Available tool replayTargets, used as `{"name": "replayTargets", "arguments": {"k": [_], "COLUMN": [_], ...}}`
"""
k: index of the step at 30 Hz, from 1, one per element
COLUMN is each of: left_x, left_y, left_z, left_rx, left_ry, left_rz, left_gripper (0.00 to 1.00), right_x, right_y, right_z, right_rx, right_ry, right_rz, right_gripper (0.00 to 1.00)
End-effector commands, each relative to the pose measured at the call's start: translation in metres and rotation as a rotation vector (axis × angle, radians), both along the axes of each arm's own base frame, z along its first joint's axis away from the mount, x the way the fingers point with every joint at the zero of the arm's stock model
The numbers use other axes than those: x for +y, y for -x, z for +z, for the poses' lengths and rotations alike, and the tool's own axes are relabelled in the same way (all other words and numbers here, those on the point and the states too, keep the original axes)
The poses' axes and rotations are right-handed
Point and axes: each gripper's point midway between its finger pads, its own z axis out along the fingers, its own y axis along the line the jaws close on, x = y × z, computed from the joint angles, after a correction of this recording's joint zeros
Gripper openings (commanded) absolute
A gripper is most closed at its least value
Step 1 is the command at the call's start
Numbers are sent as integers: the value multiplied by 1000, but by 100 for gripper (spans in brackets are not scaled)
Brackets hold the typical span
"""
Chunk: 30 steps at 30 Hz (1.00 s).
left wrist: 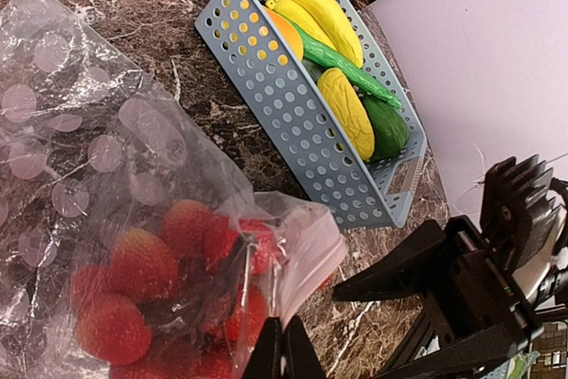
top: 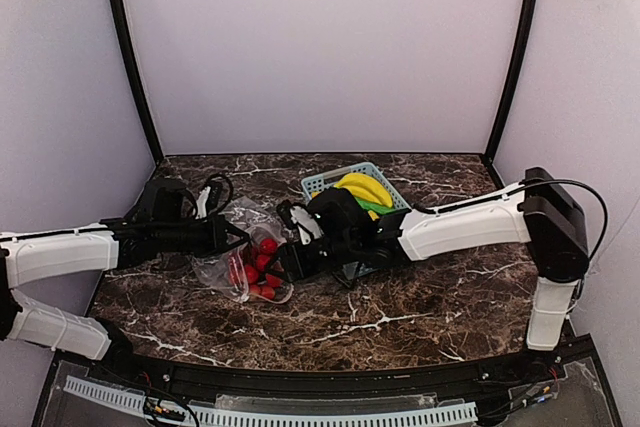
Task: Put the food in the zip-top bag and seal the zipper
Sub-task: Adjust the fake fruit in the zipper food storage bag.
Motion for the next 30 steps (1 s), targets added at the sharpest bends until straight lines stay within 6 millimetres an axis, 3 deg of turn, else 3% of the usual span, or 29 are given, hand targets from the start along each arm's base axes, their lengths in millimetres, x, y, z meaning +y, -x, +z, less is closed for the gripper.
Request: {"name": "replayTargets", "arguments": {"k": [1, 16, 30], "left_x": [3, 4, 3], "left_y": [0, 1, 0], "left_z": [7, 8, 10], "left_rx": [-17, -21, -22], "left_ry": [-11, -19, -19], "left_rz": [-2, -4, -4], "left_gripper": [1, 1, 1], "right_x": [-21, -30, -20], "right_y": [1, -3, -12], "right_z": [-1, -60, -75], "right_rx": [-6, 53, 38], "right_ry": [22, 158, 179], "right_rz": [-81, -180, -182], "right_gripper": [60, 42, 35]}}
